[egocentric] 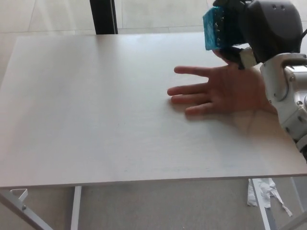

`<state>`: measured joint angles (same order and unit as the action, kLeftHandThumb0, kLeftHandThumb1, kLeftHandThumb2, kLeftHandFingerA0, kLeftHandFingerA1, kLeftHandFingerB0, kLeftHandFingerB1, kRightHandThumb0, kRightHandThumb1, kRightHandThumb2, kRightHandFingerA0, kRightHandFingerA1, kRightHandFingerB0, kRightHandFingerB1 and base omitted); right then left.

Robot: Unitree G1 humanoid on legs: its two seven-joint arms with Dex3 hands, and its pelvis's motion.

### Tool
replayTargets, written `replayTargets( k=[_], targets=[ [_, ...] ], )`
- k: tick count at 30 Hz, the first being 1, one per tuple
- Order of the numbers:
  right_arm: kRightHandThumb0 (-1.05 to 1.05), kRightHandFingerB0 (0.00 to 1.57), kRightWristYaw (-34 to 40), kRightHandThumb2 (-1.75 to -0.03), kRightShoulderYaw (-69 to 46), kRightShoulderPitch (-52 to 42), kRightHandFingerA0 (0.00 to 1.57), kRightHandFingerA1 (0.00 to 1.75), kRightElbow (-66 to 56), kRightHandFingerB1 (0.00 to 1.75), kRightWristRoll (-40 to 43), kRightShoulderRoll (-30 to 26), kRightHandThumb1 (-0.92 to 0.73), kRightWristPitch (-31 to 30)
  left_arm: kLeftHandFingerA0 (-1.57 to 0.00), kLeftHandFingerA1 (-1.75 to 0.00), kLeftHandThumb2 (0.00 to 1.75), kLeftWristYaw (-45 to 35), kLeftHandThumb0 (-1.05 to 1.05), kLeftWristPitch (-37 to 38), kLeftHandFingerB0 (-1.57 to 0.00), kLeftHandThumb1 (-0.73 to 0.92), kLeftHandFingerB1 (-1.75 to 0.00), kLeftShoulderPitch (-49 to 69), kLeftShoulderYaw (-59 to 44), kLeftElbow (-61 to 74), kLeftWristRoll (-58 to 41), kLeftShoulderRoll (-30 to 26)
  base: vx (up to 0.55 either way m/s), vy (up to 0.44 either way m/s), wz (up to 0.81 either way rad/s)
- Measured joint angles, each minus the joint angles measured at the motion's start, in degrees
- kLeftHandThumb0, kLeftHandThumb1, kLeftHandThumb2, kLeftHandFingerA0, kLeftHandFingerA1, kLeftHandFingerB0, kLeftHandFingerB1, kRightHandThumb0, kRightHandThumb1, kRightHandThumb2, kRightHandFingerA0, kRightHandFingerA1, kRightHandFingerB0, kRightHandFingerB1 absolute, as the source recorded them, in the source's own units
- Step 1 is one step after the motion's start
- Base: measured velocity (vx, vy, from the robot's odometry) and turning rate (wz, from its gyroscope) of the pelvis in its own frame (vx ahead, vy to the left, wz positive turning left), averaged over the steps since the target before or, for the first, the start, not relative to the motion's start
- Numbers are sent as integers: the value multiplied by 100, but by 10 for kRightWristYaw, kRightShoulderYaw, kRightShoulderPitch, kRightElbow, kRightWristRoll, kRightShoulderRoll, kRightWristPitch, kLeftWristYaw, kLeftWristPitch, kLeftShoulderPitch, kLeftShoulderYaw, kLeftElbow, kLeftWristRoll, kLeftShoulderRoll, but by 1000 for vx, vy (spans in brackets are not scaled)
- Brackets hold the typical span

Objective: The robot uses its right hand to pick up a cube kept in the middle of the desk infront of it and hands it to a person

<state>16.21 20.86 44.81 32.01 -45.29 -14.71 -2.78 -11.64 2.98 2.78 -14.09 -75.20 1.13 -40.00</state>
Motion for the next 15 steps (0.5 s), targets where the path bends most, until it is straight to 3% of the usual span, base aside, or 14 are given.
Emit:
replayTargets(
  k=[1, 2, 3, 4, 6, 7, 9, 11, 12, 13, 15],
  targets=[
    [-37, 93, 0, -56, 9, 1, 93, 161, 15, 73, -2, -4, -54, 3, -53, -66, 92, 0, -87, 0, -47, 75, -48, 0, 0, 0, 0, 0, 0, 0, 0],
    [-38, 91, 0, -57, 16, 1, 92, 162, 28, 68, -3, -7, -58, 5, -58, -66, 71, 0, -83, 0, -51, 92, -40, 0, 0, 0, 0, 1, 0, 0, 0],
    [-38, 91, 0, -57, 22, 1, 92, 162, 39, 68, -4, -8, -58, 7, -58, -66, 71, 0, -83, 0, -51, 92, -40, 0, 0, 0, 0, 1, 0, 0, 0],
    [-38, 91, 0, -57, 31, 1, 94, 163, 54, 67, -5, -9, -57, 10, -51, -67, 113, 0, -79, 0, -45, 74, -54, -1, 0, 0, 0, 1, 0, 0, 0],
    [-38, 91, 0, -57, 41, 1, 94, 163, 72, 67, -6, -8, -57, 15, -51, -67, 113, 0, -79, 0, -45, 74, -54, -1, 0, 0, 0, 2, 0, 0, 0],
    [-39, 89, 1, -58, 45, 1, 92, 168, 79, 81, -5, -8, -60, 18, -45, -51, 73, 0, -83, 0, -43, 92, -40, -1, 0, 0, 0, 3, 0, 0, 0],
    [-37, 89, 7, -58, 62, 3, 93, 168, 98, 81, -11, -8, -58, 23, -50, -53, 71, 0, -83, 0, -46, 92, -40, -2, 0, 0, 0, 3, 0, 0, 0],
    [-33, 87, 14, -59, 81, 4, 92, 173, 122, 105, -18, -8, -57, 30, -53, -62, 71, 0, -84, 0, -51, 92, -41, -2, 0, 0, 0, 3, 0, 0, 0],
    [-33, 87, 19, -59, 88, 5, 92, 173, 137, 105, -20, -7, -57, 35, -53, -62, 71, 0, -84, 0, -51, 92, -41, -2, 0, 1, 0, 3, 0, 0, 0],
    [-31, 84, 23, -60, 93, 5, 90, 171, 150, 116, -22, -6, -60, 39, -50, -57, 72, 0, -84, 0, -49, 92, -41, -2, 0, 1, 0, 3, 0, 0, 0],
    [-34, 87, 30, -58, 101, 9, 90, 164, 168, 87, -25, -3, -62, 45, -52, -62, 72, 0, -83, 0, -48, 92, -42, -2, 1, 2, 0, 3, 0, 0, 0]
  ],
)
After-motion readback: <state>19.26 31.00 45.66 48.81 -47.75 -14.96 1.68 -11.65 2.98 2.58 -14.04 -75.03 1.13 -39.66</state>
